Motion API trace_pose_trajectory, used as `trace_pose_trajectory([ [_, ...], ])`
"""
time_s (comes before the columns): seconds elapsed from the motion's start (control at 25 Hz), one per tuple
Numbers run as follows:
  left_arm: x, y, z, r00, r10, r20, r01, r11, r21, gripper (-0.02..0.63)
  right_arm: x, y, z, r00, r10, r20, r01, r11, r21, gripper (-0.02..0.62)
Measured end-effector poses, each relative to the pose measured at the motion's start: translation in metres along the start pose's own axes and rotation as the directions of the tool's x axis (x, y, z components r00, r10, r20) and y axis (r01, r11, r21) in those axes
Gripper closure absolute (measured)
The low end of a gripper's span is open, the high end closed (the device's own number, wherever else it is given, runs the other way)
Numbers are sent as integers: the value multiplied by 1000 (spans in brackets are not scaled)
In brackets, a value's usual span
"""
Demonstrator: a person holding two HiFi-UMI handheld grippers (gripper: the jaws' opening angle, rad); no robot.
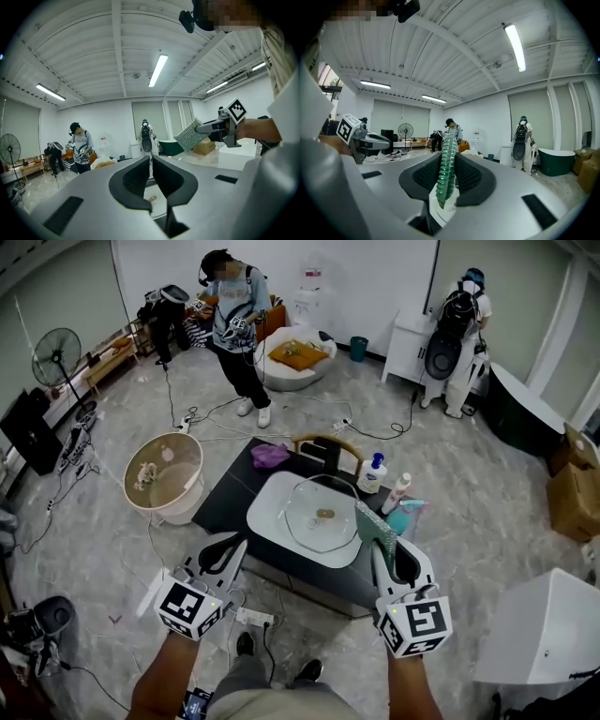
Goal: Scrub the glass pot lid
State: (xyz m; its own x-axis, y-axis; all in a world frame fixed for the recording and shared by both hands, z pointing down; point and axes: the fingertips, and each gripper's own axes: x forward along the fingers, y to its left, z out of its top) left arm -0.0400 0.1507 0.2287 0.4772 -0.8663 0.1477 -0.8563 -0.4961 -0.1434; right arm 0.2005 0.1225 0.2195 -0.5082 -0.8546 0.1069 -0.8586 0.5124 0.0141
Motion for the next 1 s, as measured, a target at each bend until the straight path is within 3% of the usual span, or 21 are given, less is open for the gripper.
trace_pose_trajectory([
  [0.36, 63, 35, -6, 987, -157, 26, 157, 987, -17, 572, 28, -13, -6, 986, -158, -50, 158, 987, 0, 508],
  [0.64, 94, 86, -5, 949, -304, 88, 307, 952, -19, 572, 67, 14, 10, 957, -282, -70, 280, 959, -41, 508],
  [1.0, 99, 144, -22, 909, -396, 128, 404, 914, -42, 571, 110, 58, 20, 923, -374, -93, 367, 927, -83, 508],
])
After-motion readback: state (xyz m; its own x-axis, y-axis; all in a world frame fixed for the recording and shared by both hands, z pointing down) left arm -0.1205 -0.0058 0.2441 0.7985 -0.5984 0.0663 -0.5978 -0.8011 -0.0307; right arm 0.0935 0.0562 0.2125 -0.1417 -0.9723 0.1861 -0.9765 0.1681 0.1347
